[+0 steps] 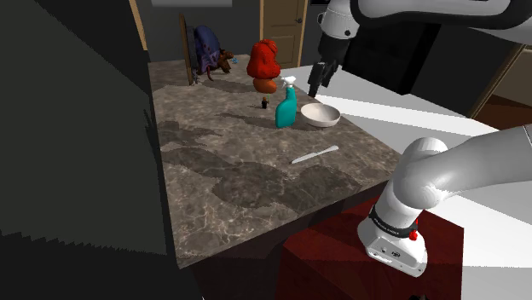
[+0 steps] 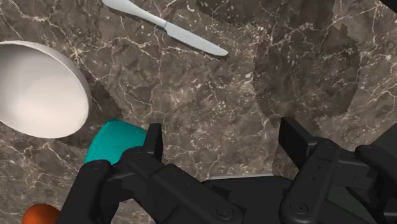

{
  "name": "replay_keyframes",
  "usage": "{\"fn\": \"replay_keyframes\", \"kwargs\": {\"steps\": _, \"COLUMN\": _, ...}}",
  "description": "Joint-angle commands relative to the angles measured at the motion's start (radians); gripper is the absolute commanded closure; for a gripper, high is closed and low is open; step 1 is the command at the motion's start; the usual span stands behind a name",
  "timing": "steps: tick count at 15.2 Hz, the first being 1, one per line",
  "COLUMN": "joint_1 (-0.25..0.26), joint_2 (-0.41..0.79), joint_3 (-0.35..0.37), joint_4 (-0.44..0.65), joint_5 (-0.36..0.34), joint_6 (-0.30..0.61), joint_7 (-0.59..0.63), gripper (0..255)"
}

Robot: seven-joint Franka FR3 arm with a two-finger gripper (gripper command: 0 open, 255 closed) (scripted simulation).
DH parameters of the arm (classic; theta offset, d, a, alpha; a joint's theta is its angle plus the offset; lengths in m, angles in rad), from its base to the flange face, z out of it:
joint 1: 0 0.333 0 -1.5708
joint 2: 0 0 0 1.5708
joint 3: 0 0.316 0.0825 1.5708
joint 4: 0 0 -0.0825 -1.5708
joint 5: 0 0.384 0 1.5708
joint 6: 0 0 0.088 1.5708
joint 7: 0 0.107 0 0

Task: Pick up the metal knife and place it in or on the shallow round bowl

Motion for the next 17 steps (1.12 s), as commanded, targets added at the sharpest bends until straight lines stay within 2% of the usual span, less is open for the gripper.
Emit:
{"fn": "replay_keyframes", "kwargs": {"steps": 1, "joint_1": 0.0, "joint_2": 0.0, "joint_3": 0.0, "joint_4": 0.0, "joint_5": 0.0, "joint_6": 0.0, "joint_7": 0.0, "gripper": 0}}
{"fn": "replay_keyframes", "kwargs": {"steps": 10, "joint_1": 0.129, "joint_2": -0.019, "joint_3": -0.185, "joint_4": -0.276, "joint_5": -0.113, "joint_6": 0.198, "joint_7": -0.511, "gripper": 0}}
{"fn": "replay_keyframes", "kwargs": {"steps": 17, "joint_1": 0.2, "joint_2": 0.069, "joint_3": -0.359, "joint_4": -0.418, "joint_5": -0.246, "joint_6": 0.382, "joint_7": -0.913, "gripper": 0}}
